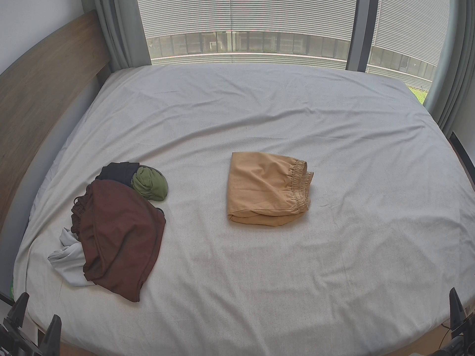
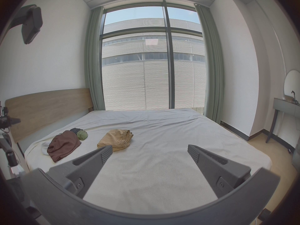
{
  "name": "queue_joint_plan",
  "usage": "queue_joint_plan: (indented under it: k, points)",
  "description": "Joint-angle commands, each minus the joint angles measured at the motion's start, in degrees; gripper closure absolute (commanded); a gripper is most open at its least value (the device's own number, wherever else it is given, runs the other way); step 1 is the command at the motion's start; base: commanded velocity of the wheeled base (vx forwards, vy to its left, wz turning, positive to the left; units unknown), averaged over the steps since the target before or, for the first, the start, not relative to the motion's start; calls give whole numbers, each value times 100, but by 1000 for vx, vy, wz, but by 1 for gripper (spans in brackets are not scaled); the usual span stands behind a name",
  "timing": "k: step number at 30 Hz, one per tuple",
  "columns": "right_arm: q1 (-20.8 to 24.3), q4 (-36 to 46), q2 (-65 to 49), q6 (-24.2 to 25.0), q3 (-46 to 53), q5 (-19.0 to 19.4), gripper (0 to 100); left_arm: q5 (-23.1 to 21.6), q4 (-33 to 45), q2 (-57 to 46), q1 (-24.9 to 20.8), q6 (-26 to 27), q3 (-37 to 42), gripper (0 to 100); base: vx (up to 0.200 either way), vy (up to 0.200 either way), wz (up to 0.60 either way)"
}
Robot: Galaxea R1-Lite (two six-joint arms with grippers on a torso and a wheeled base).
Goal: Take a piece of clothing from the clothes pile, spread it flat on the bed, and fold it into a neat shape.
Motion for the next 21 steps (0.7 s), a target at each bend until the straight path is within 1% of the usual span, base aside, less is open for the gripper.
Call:
queue_joint_plan:
  k: [1, 2, 3, 4, 5, 8, 13, 15, 21]
  points:
    - [-13, 409, -25, -372, 75, 44, 0, 563, 16, -65, 11, 258, 101, 0, 0, 0, 0]
    - [-22, 400, -25, -328, 75, 26, 0, 669, 25, -65, 11, 346, 101, 0, 0, 0, 0]
    - [-13, 295, -25, -117, 101, -18, 0, 994, 201, -65, 11, 723, 101, 0, 0, 0, 0]
    - [5, 295, -25, -82, 101, -9, 0, 1091, 420, -65, 11, 811, 101, 0, 0, 0, 0]
    - [22, 286, -16, -109, 101, -9, 0, 1091, 517, -65, 11, 794, 101, 0, 0, 0, 0]
    - [22, 277, -42, -161, 101, 18, 0, 959, 350, -74, -15, 820, 101, 0, 0, 0, 0]
    - [14, 277, -42, -214, 101, 44, 0, 950, 368, -144, -15, 750, 101, 0, 0, 0, 0]
    - [14, 286, -42, -197, 101, 53, 0, 959, 376, -162, -15, 838, 101, 0, 0, 0, 0]
    - [14, 286, -42, -179, 101, 44, 0, 959, 376, -162, -24, 838, 101, 0, 0, 0, 0]
